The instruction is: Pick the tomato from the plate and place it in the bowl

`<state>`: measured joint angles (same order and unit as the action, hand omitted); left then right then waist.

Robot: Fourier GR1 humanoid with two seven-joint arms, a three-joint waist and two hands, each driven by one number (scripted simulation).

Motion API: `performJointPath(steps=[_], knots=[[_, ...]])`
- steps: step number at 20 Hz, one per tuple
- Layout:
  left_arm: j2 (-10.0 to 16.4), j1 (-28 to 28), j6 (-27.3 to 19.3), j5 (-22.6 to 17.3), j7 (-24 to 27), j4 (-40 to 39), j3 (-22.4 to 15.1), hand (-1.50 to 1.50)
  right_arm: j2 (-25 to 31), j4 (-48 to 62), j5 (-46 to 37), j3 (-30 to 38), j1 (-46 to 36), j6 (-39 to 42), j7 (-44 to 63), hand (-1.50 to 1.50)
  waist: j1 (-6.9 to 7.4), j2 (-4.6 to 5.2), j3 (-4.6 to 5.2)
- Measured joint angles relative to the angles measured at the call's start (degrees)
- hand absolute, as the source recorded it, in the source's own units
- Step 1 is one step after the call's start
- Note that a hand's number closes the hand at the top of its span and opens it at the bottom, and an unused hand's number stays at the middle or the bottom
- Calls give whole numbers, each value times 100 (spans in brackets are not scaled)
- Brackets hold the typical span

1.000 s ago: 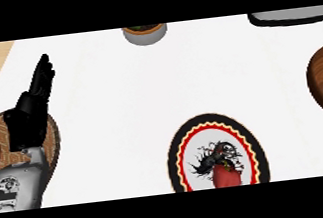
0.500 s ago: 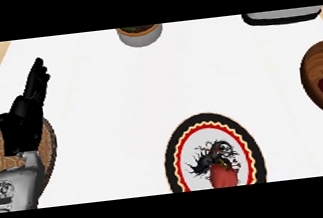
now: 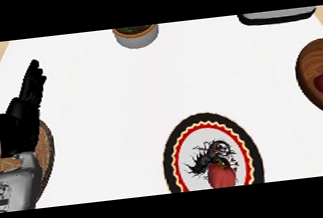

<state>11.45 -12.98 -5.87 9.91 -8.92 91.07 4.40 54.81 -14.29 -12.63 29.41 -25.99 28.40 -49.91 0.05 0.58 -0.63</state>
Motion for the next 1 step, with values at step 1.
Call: performJointPath(steps=[1], knots=[[1,34,6,-1,13,-4,1,0,-8,-32,38,0,63,13,-7,-150,-3,-4,0]])
